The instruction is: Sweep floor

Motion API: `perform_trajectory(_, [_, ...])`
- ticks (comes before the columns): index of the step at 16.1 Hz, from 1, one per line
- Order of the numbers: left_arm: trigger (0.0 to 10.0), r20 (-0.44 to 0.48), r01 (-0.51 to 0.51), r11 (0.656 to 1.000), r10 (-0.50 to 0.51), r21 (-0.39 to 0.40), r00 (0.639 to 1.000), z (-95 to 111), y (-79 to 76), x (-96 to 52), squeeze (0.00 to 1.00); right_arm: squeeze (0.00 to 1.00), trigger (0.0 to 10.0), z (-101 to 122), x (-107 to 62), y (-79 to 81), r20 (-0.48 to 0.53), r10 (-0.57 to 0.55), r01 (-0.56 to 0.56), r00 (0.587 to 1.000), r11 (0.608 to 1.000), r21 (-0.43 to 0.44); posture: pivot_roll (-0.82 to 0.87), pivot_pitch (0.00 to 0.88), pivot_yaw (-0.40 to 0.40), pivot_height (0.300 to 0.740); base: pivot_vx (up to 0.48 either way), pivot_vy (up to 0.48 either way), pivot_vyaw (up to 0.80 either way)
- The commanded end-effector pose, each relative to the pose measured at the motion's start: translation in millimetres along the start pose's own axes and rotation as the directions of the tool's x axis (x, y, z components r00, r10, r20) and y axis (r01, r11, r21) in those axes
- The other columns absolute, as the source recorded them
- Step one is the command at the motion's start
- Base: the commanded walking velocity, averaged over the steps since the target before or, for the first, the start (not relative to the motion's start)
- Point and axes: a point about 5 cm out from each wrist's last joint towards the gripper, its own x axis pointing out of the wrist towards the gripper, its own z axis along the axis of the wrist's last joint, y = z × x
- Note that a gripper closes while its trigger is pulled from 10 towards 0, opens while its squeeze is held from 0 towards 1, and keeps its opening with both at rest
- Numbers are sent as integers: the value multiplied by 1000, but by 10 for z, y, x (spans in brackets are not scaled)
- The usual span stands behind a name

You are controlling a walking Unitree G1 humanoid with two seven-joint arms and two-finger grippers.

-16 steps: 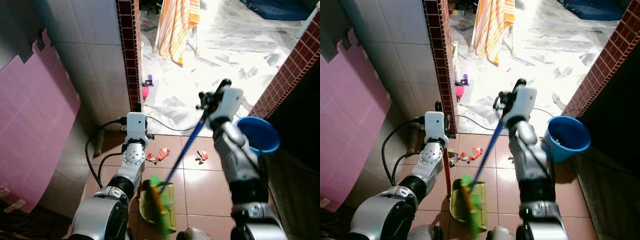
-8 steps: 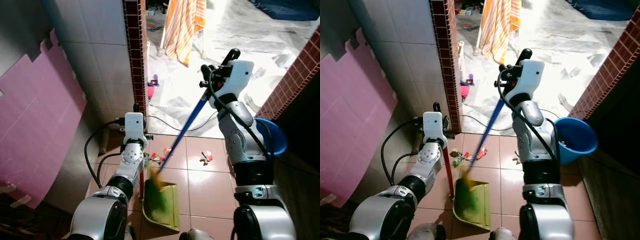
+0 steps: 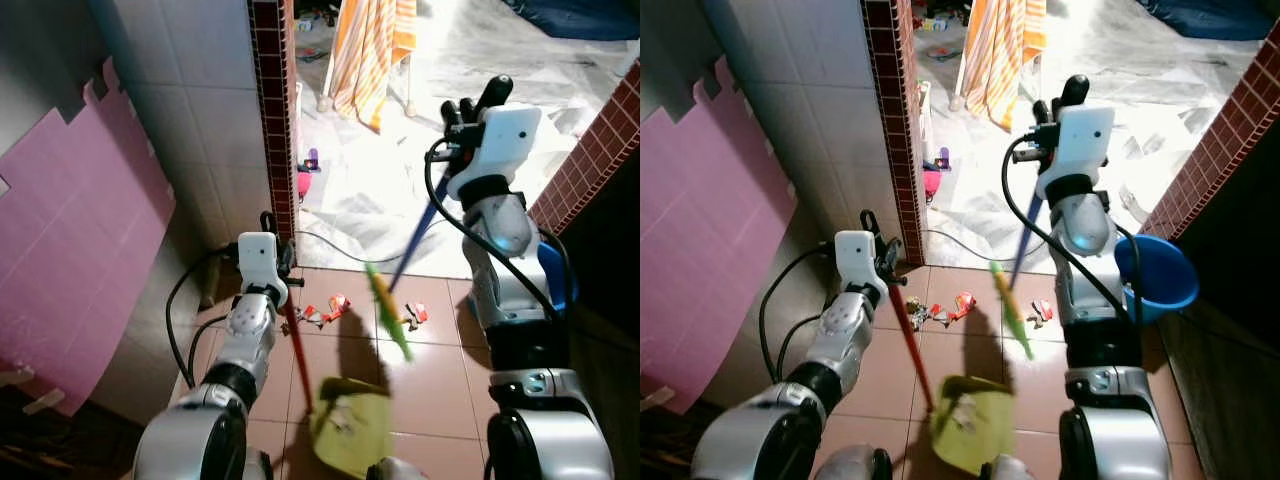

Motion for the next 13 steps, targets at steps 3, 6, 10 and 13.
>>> perform_trajectory(3, [10000, 152, -22, 997, 11, 71, 988, 237, 123, 4, 0, 0, 10000, -159, -145, 36, -38, -18, 17, 999, 999, -39, -74, 0, 37, 740, 0, 0, 0])
perform_trajectory(6, [10000, 147, -92, 990, 75, 110, 986, 216, 337, -133, 0, 0, 10000, -404, -382, 179, -132, -47, 58, 990, 995, 76, -53, 0, 48, 740, 0, 0, 0])
perform_trajectory(10, [10000, 206, -150, 977, 117, 152, 972, 302, 454, -294, 0, 0, 10000, -502, -452, 317, -162, -44, 68, 986, 986, 149, -32, 0, 72, 740, 0, 0, 0])
perform_trajectory(13, [10000, 206, -164, 974, 130, 154, 970, 351, 492, -316, 0, 0, 10000, -565, -463, 340, -190, -47, 79, 981, 983, 166, -31, 0, 67, 740, 0, 0, -267])
